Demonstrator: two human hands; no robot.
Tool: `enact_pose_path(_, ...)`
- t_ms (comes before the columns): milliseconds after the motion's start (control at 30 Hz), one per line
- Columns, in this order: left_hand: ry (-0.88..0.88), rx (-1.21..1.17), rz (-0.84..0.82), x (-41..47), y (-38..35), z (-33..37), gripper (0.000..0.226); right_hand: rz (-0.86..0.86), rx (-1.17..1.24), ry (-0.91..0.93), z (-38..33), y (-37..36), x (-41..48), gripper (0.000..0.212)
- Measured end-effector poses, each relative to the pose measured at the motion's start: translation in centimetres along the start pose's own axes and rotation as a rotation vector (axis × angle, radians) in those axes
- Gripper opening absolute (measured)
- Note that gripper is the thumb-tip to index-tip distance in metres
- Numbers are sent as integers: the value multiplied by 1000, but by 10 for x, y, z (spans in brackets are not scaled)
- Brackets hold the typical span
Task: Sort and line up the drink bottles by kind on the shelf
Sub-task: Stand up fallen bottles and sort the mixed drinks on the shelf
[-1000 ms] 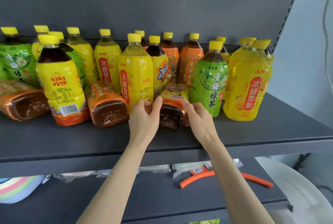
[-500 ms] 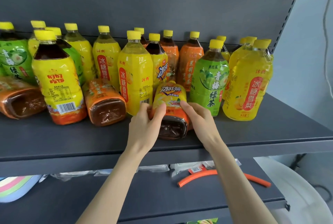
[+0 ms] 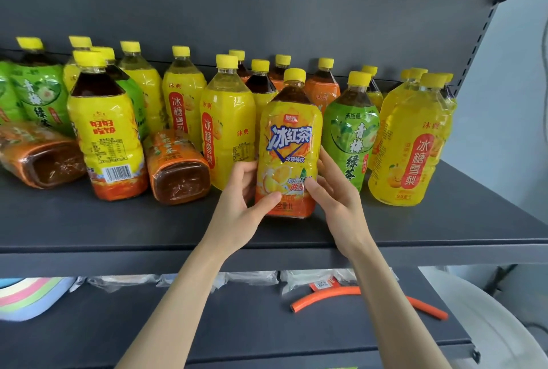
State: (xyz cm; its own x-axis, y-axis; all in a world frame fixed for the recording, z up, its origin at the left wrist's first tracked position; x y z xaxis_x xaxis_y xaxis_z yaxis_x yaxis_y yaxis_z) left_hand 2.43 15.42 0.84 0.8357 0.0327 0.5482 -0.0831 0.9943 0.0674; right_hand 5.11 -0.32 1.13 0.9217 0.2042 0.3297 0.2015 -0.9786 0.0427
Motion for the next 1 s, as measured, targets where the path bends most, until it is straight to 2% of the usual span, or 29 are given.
enact_pose_path(200,13,46,14,6,1,-9,50,49,-28,1,4,3,3,60)
enact_pose_path(300,26,158,66,8,5,-14,55,119,-61,14,7,5,4,59)
enact_pose_path(400,36,243,109,11,7,-17,58,173,-131,35,9,6,6,57)
enact_pose_path(667,52,409,90,12,-1,-16,62,294,-372,59,10,5,10,58)
enact_pose_path(733,53,466,117,10,2,-14,54,329,-427,46,10,6,7,57)
enact_pose_path(900,22,640,189,-5,7,-1,16,407,-537,70,3,5,-1,40)
enact_pose_path(1000,-9,656,229,-21,12,6,10,447,-531,117,-2,3,-12,21)
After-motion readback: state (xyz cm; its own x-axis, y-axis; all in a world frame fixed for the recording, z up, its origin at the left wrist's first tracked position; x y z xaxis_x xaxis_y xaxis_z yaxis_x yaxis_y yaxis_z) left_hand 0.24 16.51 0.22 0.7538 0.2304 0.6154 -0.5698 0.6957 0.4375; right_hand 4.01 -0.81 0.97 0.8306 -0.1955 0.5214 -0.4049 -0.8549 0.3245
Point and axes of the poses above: each hand's wrist, its own x-axis towards the middle knuckle, its own y-axis out of the back of the hand, z = x × y, the point moved 6 cm from there along x, towards the middle knuckle, and after that the axes turned 7 degrees about -y, right-handed, at the moved point
